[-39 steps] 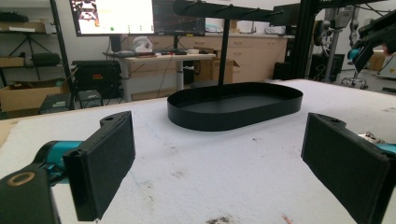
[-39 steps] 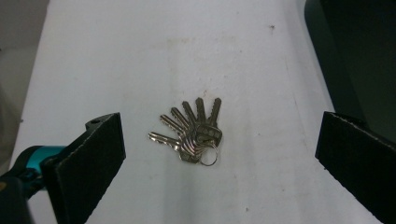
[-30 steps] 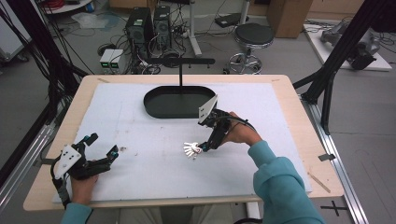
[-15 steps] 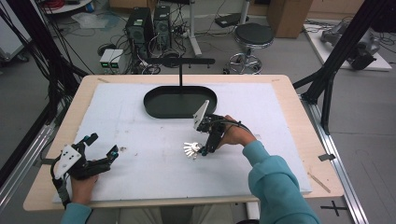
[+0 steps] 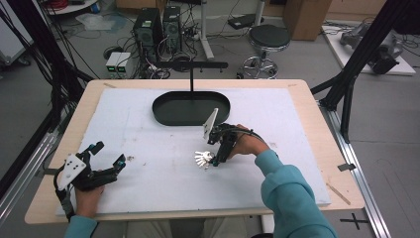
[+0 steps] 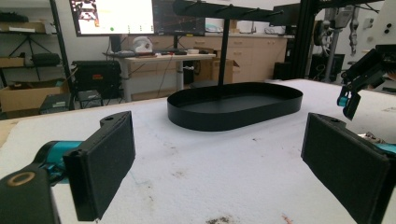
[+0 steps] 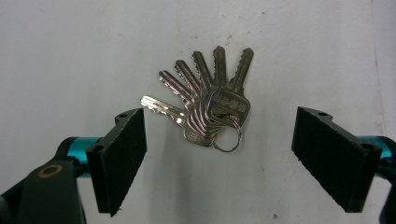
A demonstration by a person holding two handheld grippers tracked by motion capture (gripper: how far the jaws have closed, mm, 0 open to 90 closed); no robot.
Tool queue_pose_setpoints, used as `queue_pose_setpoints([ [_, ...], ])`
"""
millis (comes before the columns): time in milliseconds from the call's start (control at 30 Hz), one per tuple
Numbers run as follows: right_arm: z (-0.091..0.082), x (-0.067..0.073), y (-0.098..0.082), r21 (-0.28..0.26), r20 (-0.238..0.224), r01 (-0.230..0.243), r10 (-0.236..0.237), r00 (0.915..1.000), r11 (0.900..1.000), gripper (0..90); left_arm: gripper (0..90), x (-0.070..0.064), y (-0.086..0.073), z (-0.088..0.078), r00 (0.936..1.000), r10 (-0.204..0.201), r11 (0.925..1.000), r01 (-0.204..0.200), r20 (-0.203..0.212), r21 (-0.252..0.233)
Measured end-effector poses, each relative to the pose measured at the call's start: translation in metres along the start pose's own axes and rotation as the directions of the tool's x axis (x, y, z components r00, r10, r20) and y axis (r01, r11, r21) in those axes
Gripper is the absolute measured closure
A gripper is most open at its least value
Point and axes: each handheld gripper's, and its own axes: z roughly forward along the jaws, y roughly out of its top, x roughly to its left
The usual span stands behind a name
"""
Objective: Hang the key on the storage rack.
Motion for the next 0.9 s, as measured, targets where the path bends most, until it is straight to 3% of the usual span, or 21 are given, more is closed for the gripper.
queue_pose_setpoints([
  [233,0.0010,-0.0029,-0.0008,0.010,-0.014,-0.010,0.010,0.9998,1.000,26.2,10.3,0.0001,0.0000,0.0000,1.0000,0.001,1.0000,-0.001,0.000,0.000],
  [533,0.0014,-0.0058,-0.0006,0.026,-0.049,-0.024,0.025,0.9985,0.999,44.0,10.3,0.0002,0.0001,-0.0001,1.0000,0.001,1.0000,-0.001,0.000,0.001],
  [900,0.0037,-0.0074,-0.0008,0.054,-0.058,-0.012,0.015,0.9982,0.998,53.6,10.3,0.0002,0.0001,0.0000,1.0000,0.001,1.0000,-0.001,0.001,0.001],
])
